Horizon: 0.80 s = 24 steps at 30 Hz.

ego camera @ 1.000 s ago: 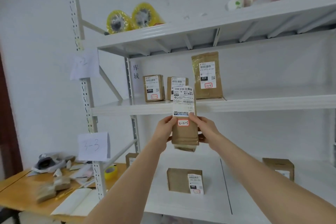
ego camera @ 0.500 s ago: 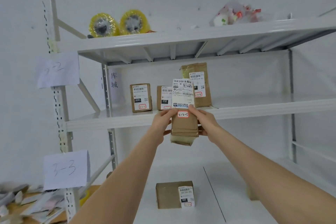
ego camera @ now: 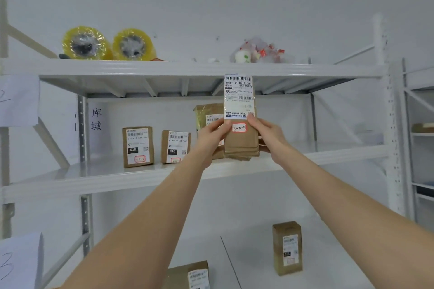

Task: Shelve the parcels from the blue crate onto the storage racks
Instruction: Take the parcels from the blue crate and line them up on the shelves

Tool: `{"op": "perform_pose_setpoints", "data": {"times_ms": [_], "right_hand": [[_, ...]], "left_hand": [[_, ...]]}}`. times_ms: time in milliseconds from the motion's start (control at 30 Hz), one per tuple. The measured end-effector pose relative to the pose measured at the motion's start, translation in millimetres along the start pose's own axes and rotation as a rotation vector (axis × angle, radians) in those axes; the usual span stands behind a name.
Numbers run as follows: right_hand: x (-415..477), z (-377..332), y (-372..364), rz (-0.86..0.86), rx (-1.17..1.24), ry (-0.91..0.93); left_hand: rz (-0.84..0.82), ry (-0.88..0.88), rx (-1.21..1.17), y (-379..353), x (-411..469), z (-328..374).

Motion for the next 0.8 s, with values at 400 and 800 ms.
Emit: {"op": "perform_pose_setpoints", "data": {"times_ms": [400,800], "right_hand": [[104.9,29.1,108.8,-0.108,-0.008,0.078],[172.2,88.2,122.3,-0.174,-0.041,0.052]], "left_hand": [[0.038,-0.077,0.025,-111.2,85.8,-38.6],[0.161,-0.045,0.13,-121.9,146.4,-93.2]]}}
Point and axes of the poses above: each hand's wrist, its own x-axis towards the middle knuckle, its own y-axis out of the back of the hand, z = x × y, the point moved 9 cm from there along x, towards the middle knuckle, and after that the axes turned 6 degrees about -x, right-handed, at the moved point
